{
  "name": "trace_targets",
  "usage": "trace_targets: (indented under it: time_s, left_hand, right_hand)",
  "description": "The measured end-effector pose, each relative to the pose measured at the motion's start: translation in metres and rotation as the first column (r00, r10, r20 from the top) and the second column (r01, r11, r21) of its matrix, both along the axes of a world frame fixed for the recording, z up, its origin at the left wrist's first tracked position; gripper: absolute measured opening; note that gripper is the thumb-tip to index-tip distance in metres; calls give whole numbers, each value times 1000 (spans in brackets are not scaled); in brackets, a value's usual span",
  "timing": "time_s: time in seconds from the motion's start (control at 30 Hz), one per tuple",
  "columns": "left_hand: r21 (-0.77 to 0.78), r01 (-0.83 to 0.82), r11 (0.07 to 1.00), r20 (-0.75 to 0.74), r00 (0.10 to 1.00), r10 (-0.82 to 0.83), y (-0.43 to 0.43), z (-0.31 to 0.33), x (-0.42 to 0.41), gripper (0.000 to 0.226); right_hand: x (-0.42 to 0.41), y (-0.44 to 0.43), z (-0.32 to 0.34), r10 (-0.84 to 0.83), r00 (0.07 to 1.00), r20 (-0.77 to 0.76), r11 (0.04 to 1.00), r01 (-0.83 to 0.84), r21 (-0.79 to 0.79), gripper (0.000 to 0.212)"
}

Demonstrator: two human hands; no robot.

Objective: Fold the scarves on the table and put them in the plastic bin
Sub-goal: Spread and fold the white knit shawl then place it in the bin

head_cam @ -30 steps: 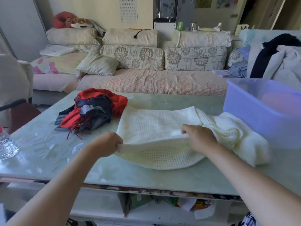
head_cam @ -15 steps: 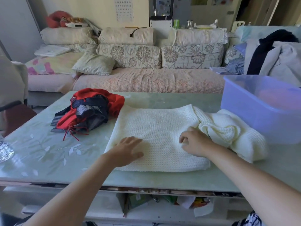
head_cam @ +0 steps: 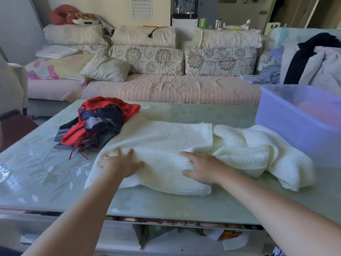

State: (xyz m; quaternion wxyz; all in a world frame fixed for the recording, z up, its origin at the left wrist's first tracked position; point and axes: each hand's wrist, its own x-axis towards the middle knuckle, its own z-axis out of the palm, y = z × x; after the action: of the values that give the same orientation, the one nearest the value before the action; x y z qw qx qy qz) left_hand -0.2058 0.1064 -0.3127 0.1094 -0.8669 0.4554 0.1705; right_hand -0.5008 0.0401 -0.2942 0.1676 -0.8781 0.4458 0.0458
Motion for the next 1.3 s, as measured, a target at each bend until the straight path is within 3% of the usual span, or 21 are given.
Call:
trace_targets:
  time_s: [0.1,0.2,0.27,0.33,0.37,0.43,0.47,0.53,0.6,0.67,0.77,0.83,0.9,0.97,1.03,1.07,1.13,1.17,1.23,1.3]
  left_hand:
    - [20,-100,995,32,995,100,-1,1,21,95]
    - [48,-96,994,54,994,94,-9,5,17,90]
    - [48,-48,998,164,986,40,-16,10,-2,83]
    - [-57,135,989,285,952,-114,-18,20,-34,66]
    - [-168,268,949,273,937,-216,-20,25,-52,56]
    - [-390,452,802,56,881,-470,-19,35,-91,41]
    - [-433,506,746,-69,806,-587,-16,39,-110,41]
    - [-391,637,664,-190,650,-736,-8,41,-142,59]
    - [-277,741,612,-151,595,-789,-5,33,-159,75]
    - [-214,787,579,-83,576,-814,-5,26,-163,72]
    - [-220,770,599,-106,592,-799,-8,31,-161,37]
    - [-272,714,646,-141,634,-760,-7,38,-161,28]
    - [-430,543,721,-260,690,-675,-5,48,-162,26]
    - [-586,342,735,-346,714,-609,-7,53,-161,25]
    - [-562,315,765,-446,663,-601,-7,56,-164,18]
    - [-467,393,792,-518,605,-605,-5,56,-169,19]
    - [-228,560,797,-604,561,-567,0,52,-181,44]
    - [-186,592,784,-597,566,-569,-1,49,-185,51]
    - [-269,554,788,-603,541,-586,-9,50,-189,44]
    - [-411,412,813,-638,507,-580,-24,52,-186,26]
  right_hand:
    - [14,1,4,36,979,200,979,-74,189,76]
    - [9,-7,6,35,960,276,988,-74,134,72]
    - [-6,-16,11,39,976,216,999,-36,-16,64]
    - [-28,-24,15,50,999,8,983,-48,-177,64]
    - [-40,-26,17,29,994,-101,979,-49,-199,66]
    - [-61,-26,17,-17,974,-228,981,-28,-191,66]
    - [-71,-24,16,-34,973,-230,981,-12,-195,62]
    - [-83,-20,13,-39,984,-175,970,-5,-245,53]
    - [-90,-15,13,-11,989,-144,954,-33,-299,52]
    - [-97,-10,17,33,984,-176,945,-88,-316,48]
    - [-111,-2,30,52,965,-255,974,-106,-202,28]
    - [-121,8,40,34,946,-322,995,-60,-73,22]
    - [-126,17,45,57,918,-392,997,-35,62,23]
    - [-128,23,46,83,895,-439,978,10,206,21]
    - [-128,24,47,35,916,-400,940,106,325,27]
    - [-126,24,48,-10,933,-360,910,158,383,33]
    - [-123,17,51,-98,960,-263,843,220,491,44]
    - [-121,13,52,-132,971,-199,833,218,508,43]
    - [-114,2,54,-189,982,-28,894,184,409,30]
    - [-106,-16,53,-196,970,141,974,176,144,22]
